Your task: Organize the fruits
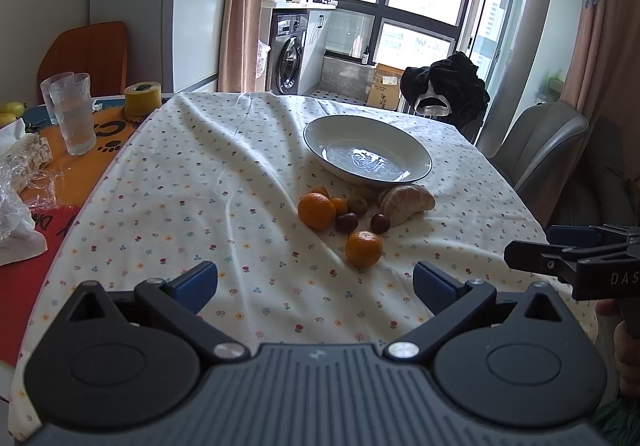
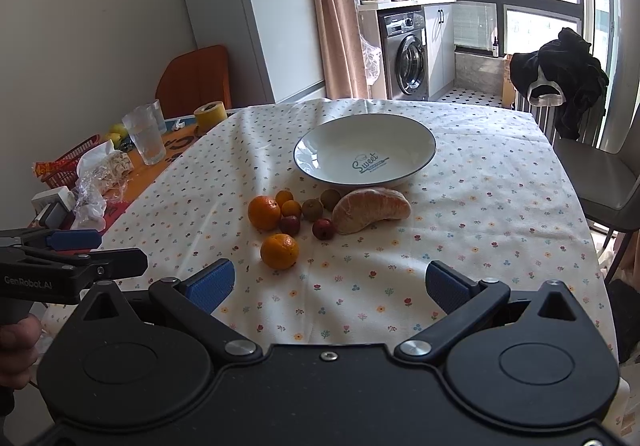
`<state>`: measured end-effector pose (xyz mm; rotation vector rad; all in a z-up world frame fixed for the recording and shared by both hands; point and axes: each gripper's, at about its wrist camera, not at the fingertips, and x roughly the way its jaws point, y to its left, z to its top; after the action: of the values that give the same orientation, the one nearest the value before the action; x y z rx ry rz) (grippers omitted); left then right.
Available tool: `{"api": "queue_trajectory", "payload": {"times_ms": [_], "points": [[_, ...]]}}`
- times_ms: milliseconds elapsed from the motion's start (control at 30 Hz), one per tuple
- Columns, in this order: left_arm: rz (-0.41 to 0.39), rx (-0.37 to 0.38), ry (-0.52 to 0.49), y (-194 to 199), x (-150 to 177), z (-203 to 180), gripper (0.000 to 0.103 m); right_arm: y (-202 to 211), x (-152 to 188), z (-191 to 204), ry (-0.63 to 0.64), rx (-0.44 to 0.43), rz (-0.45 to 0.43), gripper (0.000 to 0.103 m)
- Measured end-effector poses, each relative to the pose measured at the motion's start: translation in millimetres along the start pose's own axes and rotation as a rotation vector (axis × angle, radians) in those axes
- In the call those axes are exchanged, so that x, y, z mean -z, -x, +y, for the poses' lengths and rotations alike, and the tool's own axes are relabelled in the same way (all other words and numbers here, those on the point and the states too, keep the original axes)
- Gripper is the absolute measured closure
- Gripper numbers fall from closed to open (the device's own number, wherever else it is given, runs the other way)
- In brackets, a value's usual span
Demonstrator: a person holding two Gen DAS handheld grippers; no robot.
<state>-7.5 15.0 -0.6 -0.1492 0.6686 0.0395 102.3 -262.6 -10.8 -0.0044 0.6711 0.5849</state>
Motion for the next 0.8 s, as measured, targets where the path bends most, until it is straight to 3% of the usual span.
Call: {"api": "queue_trajectory", "payload": {"times_ms": [800], "points": [[0.003, -0.004, -0.009, -0.7, -1.0, -2.7, 0.0, 3.2, -1.1, -6.6, -0.015, -0.013, -0.04, 0.0]]}}
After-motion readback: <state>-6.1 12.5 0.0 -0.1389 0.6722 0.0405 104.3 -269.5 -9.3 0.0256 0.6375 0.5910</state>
